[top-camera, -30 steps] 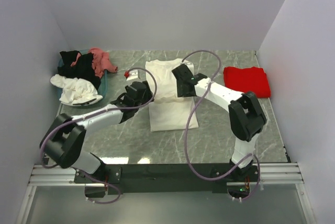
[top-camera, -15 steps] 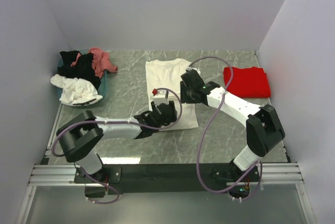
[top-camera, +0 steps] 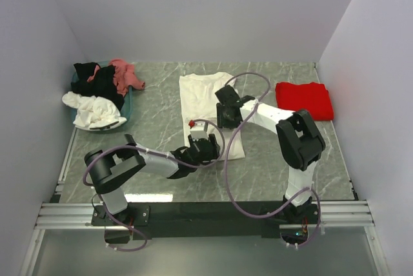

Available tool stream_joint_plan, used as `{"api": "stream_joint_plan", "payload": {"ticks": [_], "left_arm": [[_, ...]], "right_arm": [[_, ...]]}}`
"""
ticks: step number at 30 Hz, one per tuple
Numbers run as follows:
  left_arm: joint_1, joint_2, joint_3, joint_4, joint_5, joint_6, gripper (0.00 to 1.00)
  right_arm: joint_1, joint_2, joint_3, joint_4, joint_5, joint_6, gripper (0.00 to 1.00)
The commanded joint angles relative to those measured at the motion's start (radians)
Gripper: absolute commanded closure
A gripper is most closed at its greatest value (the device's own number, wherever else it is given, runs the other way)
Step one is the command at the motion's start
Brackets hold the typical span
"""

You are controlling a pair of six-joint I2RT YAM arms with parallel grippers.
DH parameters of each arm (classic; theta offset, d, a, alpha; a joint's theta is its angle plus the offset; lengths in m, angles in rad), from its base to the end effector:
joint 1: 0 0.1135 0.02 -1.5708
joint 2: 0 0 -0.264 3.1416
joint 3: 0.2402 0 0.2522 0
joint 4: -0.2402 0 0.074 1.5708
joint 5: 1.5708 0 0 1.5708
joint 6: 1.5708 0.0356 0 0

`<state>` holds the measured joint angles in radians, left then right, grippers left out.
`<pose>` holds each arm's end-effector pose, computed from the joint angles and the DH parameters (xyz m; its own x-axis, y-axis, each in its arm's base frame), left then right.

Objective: Fold and stack the t-shirts
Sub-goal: Fold the tshirt

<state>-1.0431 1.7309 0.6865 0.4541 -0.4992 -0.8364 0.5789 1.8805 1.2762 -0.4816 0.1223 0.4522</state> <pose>0.1781 -0.2718 0.1339 -0.6022 -0.2609 -0.7545 0.1661 0.8835 -0.4381 0.3264 0.2081 0.1784 -0.8826 -0.0588 -0.4664 -0.1220 0.9868 0.1066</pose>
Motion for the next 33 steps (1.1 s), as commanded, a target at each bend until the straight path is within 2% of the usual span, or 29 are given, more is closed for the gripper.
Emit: {"api": "stream_joint_plan", "payload": {"ticks": [1, 10, 19, 24, 26, 28, 33], "left_arm": [[-0.032, 0.025, -0.093, -0.054, 0.021, -0.043, 0.38], [-0.11, -0.047, -0.217, -0.149, -0.035, -0.105, 0.38], [-0.254, -0.258, -0.283, -0.497, -0.154, -0.295, 0.37], [-0.311, -0.419, -0.184, -0.66, -0.252, -0.334, 0.36], [-0.319, -0.445, -0.138, -0.655, -0.286, -0.278, 0.35], [-0.319, -0.441, -0.072, -0.576, -0.291, -0.222, 0.34], [-0.319, -0.295, 0.072, -0.372, -0.204, -0.061, 0.33]], "right_arm": [[-0.049, 0.018, 0.118, -0.011, 0.023, -0.018, 0.47], [-0.09, -0.032, 0.167, -0.04, 0.069, -0.056, 0.47], [-0.09, -0.168, 0.029, -0.018, 0.071, -0.047, 0.47], [-0.09, -0.225, -0.005, -0.017, 0.092, -0.053, 0.47], [-0.091, -0.233, -0.003, -0.026, 0.096, -0.061, 0.47], [-0.093, -0.238, -0.003, -0.026, 0.089, -0.07, 0.47], [-0.117, -0.241, -0.014, 0.012, -0.007, -0.105, 0.48]]}}
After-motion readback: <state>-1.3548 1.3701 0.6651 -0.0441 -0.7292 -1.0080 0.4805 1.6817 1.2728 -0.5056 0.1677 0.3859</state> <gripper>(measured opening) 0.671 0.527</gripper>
